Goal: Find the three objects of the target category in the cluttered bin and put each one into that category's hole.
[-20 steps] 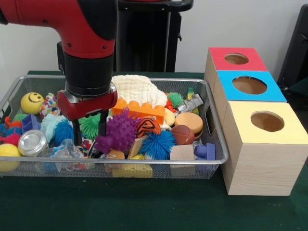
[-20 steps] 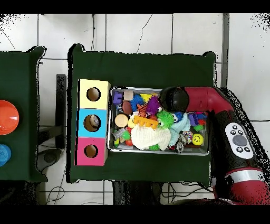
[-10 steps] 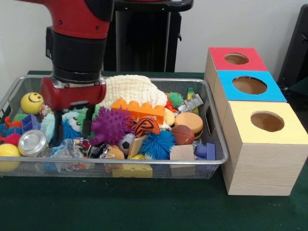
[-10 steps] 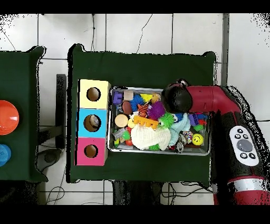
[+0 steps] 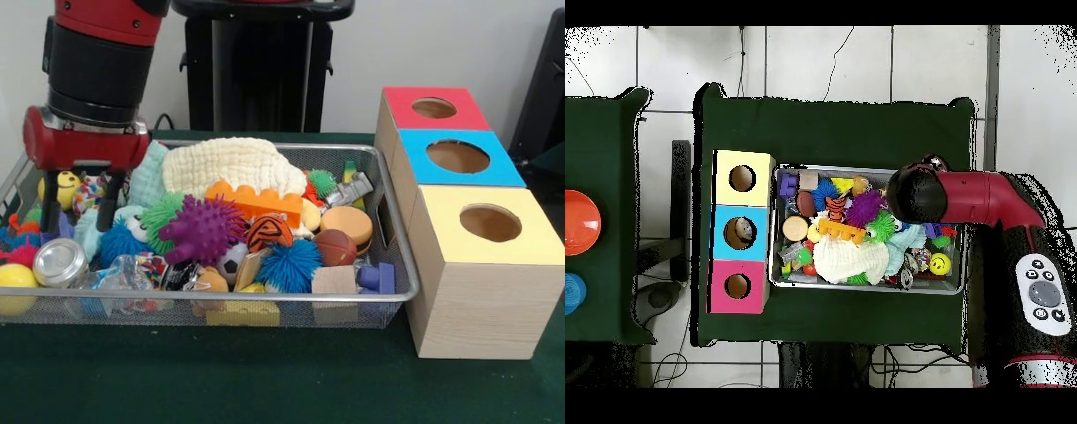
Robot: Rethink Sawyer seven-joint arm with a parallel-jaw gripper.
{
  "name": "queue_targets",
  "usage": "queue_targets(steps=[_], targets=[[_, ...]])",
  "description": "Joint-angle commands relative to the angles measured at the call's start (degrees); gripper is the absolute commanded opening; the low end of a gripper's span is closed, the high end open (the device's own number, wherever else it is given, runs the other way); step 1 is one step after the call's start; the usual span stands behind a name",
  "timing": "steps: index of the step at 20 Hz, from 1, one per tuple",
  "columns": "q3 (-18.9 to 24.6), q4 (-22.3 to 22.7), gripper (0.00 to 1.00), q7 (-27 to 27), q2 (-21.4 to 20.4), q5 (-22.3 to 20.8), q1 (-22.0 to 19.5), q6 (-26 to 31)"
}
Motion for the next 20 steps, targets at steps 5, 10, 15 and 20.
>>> queue_targets(steps=[5,10,15,20], targets=[[-3.9,0.2,1.0,15.7,5.4,3.2,1.1,-4.9],[-2.6,1.3,1.0,13.7,7.9,4.6,-0.2,-6.4],[4.3,0.2,1.0,4.3,13.7,8.1,-5.0,-2.3],[6.1,0.7,1.0,1.5,14.8,9.8,-6.0,1.4]])
